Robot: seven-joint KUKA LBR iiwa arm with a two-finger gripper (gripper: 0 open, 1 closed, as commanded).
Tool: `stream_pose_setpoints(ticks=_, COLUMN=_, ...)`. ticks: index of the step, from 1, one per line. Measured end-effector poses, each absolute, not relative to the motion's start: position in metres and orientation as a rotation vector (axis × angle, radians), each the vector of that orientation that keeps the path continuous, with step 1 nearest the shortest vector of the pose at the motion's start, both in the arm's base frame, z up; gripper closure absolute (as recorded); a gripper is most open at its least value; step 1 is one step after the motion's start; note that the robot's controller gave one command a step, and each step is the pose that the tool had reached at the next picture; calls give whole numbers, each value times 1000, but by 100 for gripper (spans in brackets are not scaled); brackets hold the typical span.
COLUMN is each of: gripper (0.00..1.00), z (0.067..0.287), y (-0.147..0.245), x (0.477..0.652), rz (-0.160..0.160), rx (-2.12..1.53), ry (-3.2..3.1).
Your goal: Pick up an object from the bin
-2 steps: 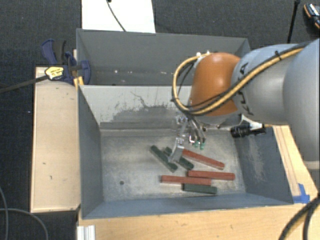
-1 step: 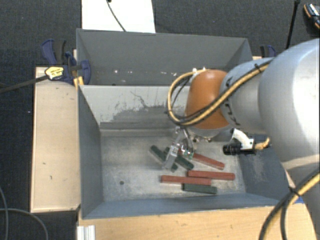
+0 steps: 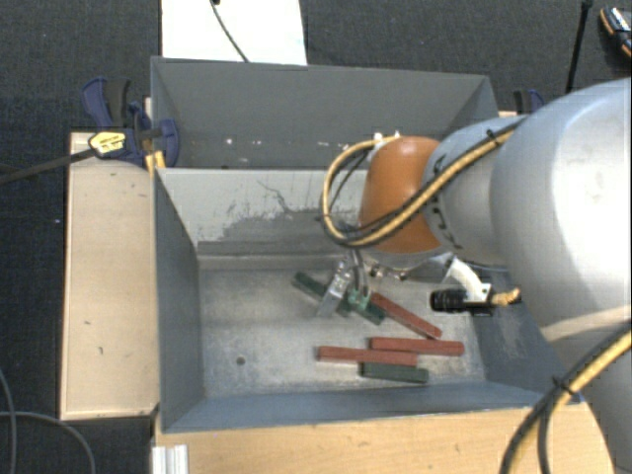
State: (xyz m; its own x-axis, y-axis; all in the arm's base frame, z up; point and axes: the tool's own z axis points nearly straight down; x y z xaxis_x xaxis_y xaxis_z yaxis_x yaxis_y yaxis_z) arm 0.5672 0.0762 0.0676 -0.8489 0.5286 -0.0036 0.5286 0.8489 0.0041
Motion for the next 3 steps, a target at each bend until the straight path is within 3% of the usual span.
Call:
stream_pose_setpoints(ticks=2, gripper=100, z=77, y=76, x=568, rz=2, rx=905, ry=3003)
stream_pose_setpoints(ticks=3, gripper=100, z=96, y=76, x=565, rz=-4, rx=897, ry=3016)
